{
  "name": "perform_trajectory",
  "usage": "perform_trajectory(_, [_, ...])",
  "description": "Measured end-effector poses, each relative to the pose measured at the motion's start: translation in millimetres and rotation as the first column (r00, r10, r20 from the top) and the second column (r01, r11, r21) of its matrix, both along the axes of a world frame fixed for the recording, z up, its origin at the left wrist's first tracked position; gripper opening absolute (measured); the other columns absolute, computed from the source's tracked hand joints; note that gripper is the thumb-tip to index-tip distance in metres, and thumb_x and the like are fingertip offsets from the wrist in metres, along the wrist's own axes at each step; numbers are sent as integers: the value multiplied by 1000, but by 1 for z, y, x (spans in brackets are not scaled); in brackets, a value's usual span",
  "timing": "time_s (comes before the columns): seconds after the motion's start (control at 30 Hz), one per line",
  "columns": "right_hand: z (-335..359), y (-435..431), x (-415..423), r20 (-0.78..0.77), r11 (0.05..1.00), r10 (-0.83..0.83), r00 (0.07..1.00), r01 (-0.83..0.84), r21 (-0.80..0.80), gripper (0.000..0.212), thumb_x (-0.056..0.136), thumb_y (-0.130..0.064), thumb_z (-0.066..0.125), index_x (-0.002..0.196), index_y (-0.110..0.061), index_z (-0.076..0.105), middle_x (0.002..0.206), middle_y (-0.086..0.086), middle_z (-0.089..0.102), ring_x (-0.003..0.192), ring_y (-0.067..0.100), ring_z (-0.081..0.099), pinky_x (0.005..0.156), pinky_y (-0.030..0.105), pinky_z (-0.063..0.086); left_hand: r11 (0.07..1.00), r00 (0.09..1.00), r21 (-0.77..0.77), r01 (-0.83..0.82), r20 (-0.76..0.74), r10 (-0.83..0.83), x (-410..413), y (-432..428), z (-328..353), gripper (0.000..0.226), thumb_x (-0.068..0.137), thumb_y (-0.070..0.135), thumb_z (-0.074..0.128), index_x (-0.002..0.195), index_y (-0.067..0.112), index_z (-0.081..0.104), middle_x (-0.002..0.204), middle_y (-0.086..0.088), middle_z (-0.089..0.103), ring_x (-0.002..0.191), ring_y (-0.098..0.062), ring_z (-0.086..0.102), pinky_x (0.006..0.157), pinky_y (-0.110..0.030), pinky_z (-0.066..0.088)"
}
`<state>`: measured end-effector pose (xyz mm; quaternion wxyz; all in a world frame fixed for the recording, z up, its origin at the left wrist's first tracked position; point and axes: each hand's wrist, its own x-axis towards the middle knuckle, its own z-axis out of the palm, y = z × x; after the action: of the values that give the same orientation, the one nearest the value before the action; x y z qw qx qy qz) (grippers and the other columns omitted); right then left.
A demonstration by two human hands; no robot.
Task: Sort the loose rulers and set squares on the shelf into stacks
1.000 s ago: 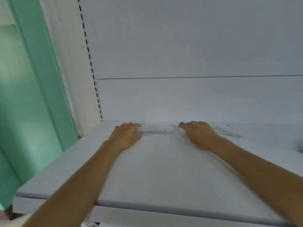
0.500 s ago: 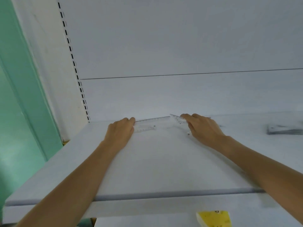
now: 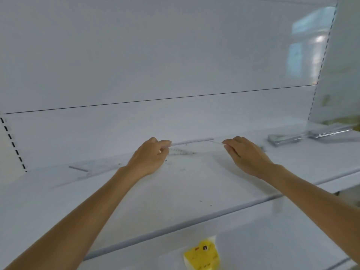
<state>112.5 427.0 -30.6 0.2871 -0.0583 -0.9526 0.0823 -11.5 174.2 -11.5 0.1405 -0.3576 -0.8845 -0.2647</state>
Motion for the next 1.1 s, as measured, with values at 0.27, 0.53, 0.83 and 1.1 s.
perform_trajectory(0.27, [-1,134,50,-33,993,-112,993,110,-45,30,98,-25,35,113,-15,59,109,8,59,106,27,51,85,38,43,997,997,4,71,-2,-71,29,138,6,27,91,22,41,108,18,63,93,-4,49,93,-25,54,77,-31,40])
perform_trajectory(0.53, [-5,282,71,-9,990,-139,990,139,-22,32,98,-26,38,121,-14,57,116,9,58,112,28,49,91,38,40,997,996,35,68,63,-70,62,274,-3,37,88,19,51,124,21,57,98,3,48,92,-11,48,79,-19,32])
perform_trajectory(0.83, [-4,312,12,103,996,82,991,-86,35,37,97,-27,41,132,-17,47,134,7,48,122,24,42,100,37,34,981,992,151,-121,58,113,75,268,-9,34,84,21,66,117,19,60,101,0,59,94,-12,56,82,-21,37])
perform_trajectory(1.1, [-14,308,-5,218,960,278,936,-266,-82,43,91,-32,51,133,-21,46,138,-1,47,128,19,42,107,31,30,969,974,118,-215,100,204,88,276,-19,36,82,18,68,117,16,61,105,-2,61,93,-9,56,81,-16,36])
